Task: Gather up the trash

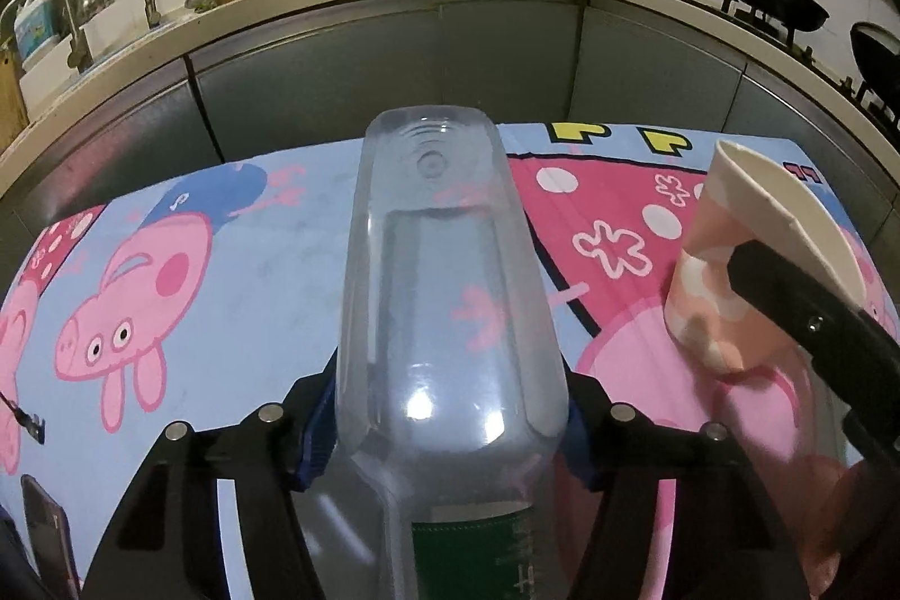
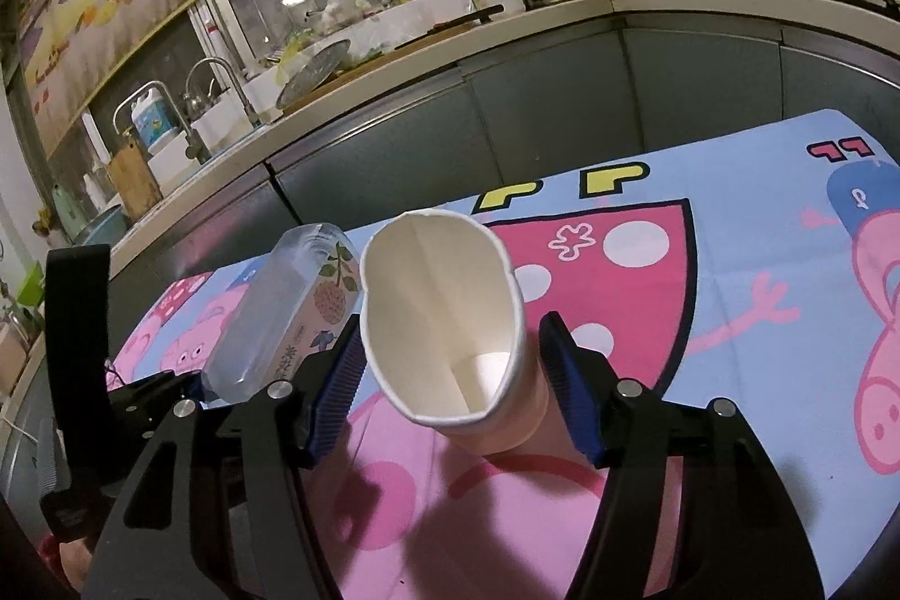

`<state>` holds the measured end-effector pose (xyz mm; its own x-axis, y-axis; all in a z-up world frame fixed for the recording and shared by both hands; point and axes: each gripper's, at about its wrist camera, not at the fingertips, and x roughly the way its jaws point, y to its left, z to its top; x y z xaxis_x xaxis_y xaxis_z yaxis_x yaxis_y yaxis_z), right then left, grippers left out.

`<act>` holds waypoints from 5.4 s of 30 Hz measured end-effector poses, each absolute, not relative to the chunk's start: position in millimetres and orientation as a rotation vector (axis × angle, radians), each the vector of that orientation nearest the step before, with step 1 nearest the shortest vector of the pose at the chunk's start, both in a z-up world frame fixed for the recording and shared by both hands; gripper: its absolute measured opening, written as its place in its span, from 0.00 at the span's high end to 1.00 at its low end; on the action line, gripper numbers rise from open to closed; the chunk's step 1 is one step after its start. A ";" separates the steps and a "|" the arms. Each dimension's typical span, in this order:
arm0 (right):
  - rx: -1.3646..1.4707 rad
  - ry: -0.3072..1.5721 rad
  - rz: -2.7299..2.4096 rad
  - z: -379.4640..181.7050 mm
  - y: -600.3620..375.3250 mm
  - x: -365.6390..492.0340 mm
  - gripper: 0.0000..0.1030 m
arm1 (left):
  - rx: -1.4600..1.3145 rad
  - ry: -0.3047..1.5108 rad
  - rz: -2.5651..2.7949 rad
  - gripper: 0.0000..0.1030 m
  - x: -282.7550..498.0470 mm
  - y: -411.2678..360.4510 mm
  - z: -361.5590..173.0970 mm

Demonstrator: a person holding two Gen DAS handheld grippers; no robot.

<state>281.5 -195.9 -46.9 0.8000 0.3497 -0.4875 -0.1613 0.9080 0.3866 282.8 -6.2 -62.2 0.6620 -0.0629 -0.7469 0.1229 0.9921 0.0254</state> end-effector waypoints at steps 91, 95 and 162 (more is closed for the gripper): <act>0.293 0.665 0.241 -62.3 -221.0 51.0 0.69 | 0.148 0.883 -0.238 0.40 81.1 -47.7 -81.7; 0.302 0.652 0.208 -65.3 -236.8 43.2 0.69 | 0.165 0.880 -0.274 0.40 76.2 -62.5 -80.0; 0.594 0.411 -0.308 -77.6 -555.2 -12.6 0.69 | 0.577 0.764 -0.722 0.40 85.2 -409.0 -48.6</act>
